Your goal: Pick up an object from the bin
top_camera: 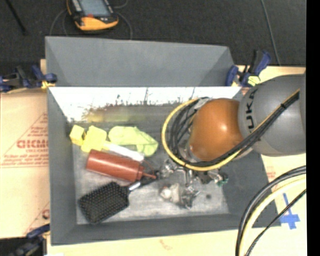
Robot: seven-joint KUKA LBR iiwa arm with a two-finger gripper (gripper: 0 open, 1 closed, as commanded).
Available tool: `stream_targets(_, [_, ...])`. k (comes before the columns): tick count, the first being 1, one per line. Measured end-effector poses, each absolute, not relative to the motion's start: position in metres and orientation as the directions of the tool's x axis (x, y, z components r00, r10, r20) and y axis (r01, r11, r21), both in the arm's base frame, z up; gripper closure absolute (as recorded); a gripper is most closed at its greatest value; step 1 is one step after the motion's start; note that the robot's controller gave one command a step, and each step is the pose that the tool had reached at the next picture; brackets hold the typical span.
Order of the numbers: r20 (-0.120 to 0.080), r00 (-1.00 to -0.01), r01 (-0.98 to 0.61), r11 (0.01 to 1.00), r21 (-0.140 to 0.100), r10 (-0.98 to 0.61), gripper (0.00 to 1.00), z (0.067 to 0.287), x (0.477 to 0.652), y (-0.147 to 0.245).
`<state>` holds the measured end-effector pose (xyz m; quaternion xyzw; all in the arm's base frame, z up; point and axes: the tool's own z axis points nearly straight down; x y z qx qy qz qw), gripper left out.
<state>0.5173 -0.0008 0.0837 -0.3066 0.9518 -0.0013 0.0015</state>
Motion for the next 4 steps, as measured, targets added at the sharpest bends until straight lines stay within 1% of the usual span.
stream_targets(1, [-0.002, -0.677, -0.736, 0.677, -0.001, -0.736, 1.00, 0.074, 0.559, 0.035])
stream_targets(3, [-0.002, -0.678, -0.735, 0.678, -0.001, -0.735, 1.00, 0.074, 0.560, 0.035])
stream_targets(4, [-0.007, -0.711, -0.703, 0.711, -0.004, -0.703, 1.00, 0.112, 0.571, 0.042])
